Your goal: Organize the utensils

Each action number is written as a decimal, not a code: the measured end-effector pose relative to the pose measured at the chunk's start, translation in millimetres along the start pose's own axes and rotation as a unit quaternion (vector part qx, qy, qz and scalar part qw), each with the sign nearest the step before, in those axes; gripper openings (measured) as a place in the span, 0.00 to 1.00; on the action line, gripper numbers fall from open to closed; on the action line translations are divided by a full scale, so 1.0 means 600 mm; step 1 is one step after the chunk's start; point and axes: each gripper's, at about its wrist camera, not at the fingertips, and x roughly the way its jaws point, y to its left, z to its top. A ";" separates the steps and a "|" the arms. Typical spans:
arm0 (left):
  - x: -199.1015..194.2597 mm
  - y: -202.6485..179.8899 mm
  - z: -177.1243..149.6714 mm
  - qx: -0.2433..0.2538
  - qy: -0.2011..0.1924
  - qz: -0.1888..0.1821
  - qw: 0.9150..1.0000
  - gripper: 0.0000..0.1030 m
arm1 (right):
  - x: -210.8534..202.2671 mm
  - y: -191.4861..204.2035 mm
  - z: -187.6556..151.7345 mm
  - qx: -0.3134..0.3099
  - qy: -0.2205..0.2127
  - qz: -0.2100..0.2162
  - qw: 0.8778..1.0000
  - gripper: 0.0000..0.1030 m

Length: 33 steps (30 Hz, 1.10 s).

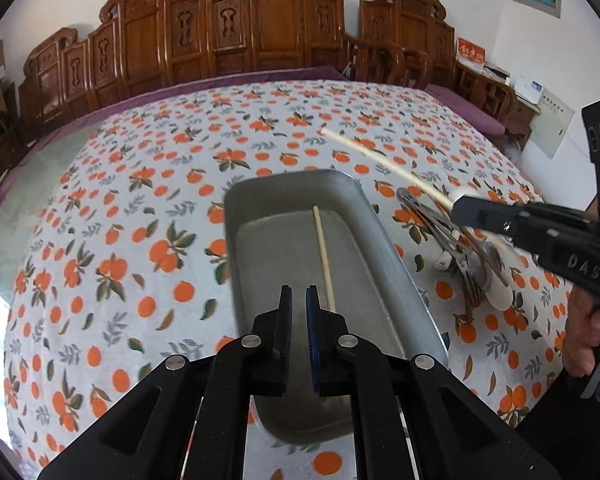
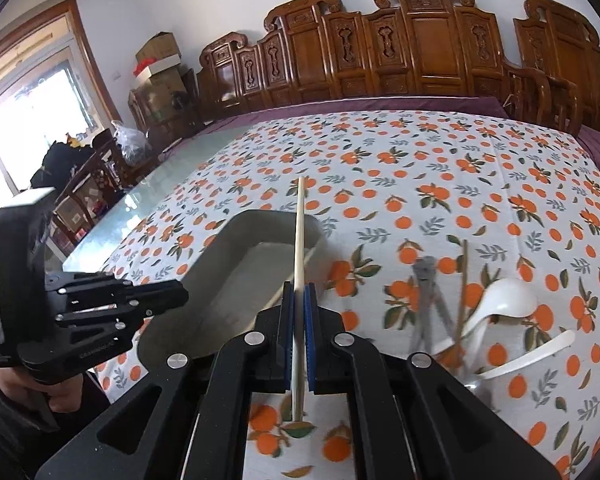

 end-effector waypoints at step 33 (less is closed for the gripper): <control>-0.046 0.076 0.005 -0.042 -0.038 -0.003 0.998 0.06 | 0.094 0.084 -0.017 0.015 0.050 0.035 0.998 0.09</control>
